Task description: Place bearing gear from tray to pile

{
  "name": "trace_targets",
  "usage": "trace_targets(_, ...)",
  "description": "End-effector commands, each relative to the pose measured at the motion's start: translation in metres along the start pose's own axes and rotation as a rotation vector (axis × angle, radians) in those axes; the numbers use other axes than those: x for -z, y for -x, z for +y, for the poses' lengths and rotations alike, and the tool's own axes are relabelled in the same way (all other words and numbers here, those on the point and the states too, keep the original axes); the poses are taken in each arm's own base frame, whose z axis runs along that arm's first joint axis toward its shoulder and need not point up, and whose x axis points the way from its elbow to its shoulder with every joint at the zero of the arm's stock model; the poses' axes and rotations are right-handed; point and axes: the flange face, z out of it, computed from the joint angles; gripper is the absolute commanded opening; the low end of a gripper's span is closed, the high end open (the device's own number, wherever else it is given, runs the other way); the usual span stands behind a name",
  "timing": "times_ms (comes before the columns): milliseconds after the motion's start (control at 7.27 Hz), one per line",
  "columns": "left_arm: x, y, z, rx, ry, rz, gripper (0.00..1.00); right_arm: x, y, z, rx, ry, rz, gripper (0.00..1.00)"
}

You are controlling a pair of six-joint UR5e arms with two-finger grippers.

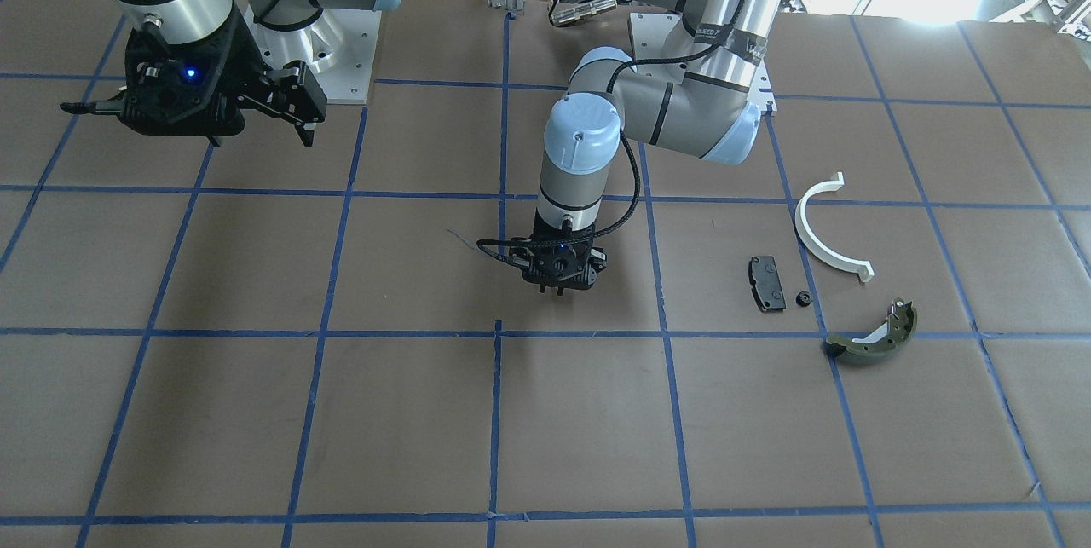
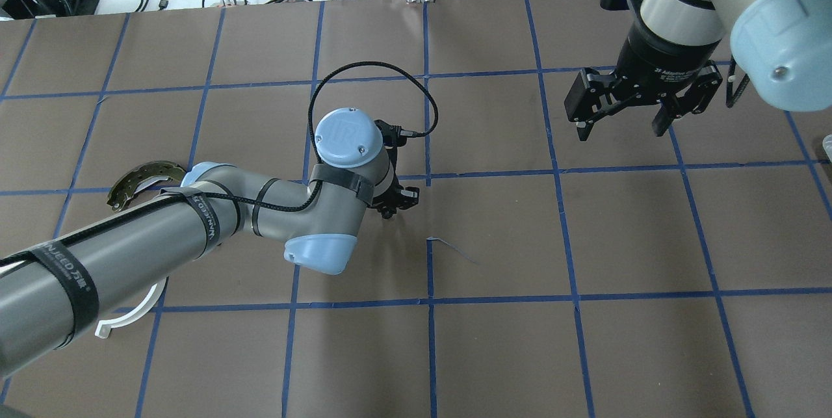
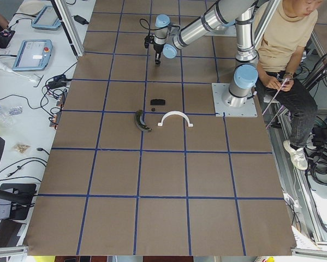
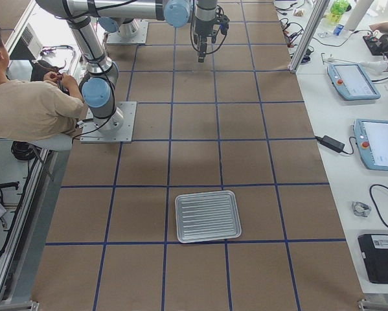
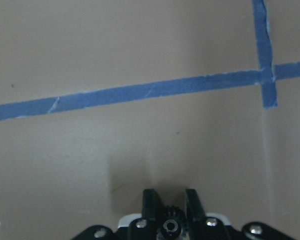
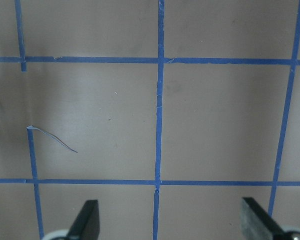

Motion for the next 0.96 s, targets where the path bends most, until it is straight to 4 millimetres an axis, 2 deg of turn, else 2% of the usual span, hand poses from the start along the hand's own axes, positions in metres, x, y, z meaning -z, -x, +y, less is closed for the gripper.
trace_targets(0, 0.035, 0.034, -0.029, 0.011, 0.019, -0.016, 0.18, 0.001, 0.0, 0.0, 0.001, -0.001, 0.0, 1.0)
trace_targets(138, 0.048, 0.074, -0.04, 0.002, 0.052, -0.028, 0.18, 0.001, 0.0, 0.0, 0.001, -0.001, 0.002, 1.0)
trace_targets(275, 0.052, 0.13, -0.05, 0.006, 0.061, -0.036, 0.18, 0.0, -0.001, 0.001, 0.001, 0.002, 0.005, 1.0)
trace_targets(413, 0.055, 0.164, -0.051, 0.04, 0.091, -0.039, 0.18, 0.001, -0.001, 0.001, 0.001, -0.001, 0.005, 1.0)
trace_targets(550, 0.059, 0.191, -0.044, 0.076, 0.146, -0.084, 0.18, 0.002, -0.001, 0.001, 0.001, -0.004, 0.005, 1.0)
trace_targets(688, 0.064, 0.226, -0.037, 0.102, 0.173, -0.149, 0.18, 0.002, -0.001, 0.001, 0.001, -0.004, 0.005, 1.0)
trace_targets(826, 0.058, 0.262, -0.027, 0.099, 0.204, -0.142, 0.18, 0.002, -0.001, 0.001, 0.0, -0.001, 0.005, 1.0)
